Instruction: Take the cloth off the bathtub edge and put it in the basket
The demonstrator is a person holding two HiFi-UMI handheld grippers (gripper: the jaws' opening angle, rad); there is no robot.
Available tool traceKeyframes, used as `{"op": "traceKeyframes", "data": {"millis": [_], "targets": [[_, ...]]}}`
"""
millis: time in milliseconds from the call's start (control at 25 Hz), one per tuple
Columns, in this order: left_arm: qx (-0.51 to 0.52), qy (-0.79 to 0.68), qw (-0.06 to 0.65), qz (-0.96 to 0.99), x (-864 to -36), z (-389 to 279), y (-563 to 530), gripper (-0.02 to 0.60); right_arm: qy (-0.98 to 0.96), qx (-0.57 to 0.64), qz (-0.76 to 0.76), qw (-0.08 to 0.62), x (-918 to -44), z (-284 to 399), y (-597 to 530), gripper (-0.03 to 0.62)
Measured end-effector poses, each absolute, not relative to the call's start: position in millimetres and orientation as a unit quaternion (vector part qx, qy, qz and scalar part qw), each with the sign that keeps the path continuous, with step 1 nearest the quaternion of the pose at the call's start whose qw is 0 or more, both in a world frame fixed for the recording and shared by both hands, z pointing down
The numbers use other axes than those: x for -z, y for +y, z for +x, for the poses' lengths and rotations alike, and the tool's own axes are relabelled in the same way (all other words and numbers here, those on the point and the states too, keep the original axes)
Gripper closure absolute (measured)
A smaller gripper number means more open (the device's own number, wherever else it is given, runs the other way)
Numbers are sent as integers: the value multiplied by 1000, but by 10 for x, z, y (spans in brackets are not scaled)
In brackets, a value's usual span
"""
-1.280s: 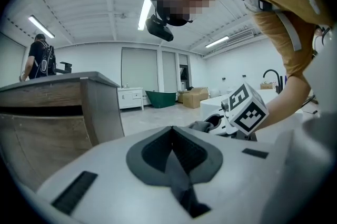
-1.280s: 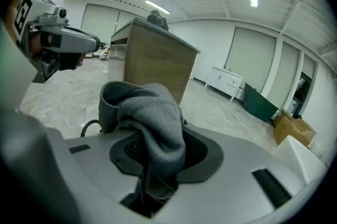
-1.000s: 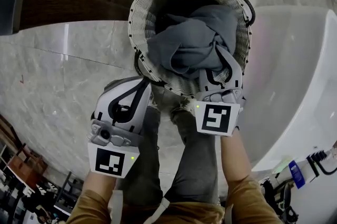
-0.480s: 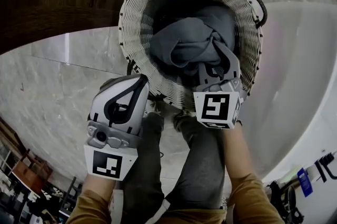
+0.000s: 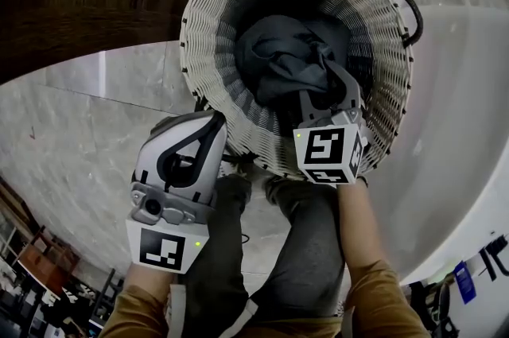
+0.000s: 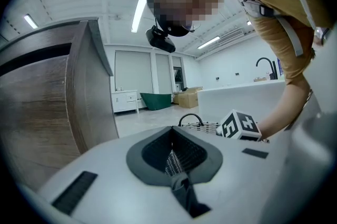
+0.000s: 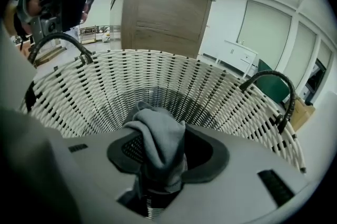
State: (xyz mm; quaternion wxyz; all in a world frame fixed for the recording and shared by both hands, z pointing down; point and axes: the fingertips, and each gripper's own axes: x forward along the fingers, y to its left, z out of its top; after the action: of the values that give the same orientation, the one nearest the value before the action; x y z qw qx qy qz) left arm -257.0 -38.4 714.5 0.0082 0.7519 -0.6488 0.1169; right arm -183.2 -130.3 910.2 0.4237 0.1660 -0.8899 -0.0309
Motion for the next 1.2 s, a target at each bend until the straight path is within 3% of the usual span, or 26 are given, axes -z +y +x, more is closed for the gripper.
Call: {"op": "traceKeyframes", "data": {"millis": [280, 680, 1200], "targets": [[-116, -649, 19, 751, -7107, -2590, -363, 575, -895, 34, 175, 409, -8900, -1883, -1327, 433], [-109, -647, 21, 755, -6296, -2462, -326, 575, -900, 30, 198, 386, -7793, -1738, -1372, 437], [-98, -653, -3, 751, -4611, -2308, -135, 575, -906, 33, 237, 350, -5727, -1345, -1230, 547]]}}
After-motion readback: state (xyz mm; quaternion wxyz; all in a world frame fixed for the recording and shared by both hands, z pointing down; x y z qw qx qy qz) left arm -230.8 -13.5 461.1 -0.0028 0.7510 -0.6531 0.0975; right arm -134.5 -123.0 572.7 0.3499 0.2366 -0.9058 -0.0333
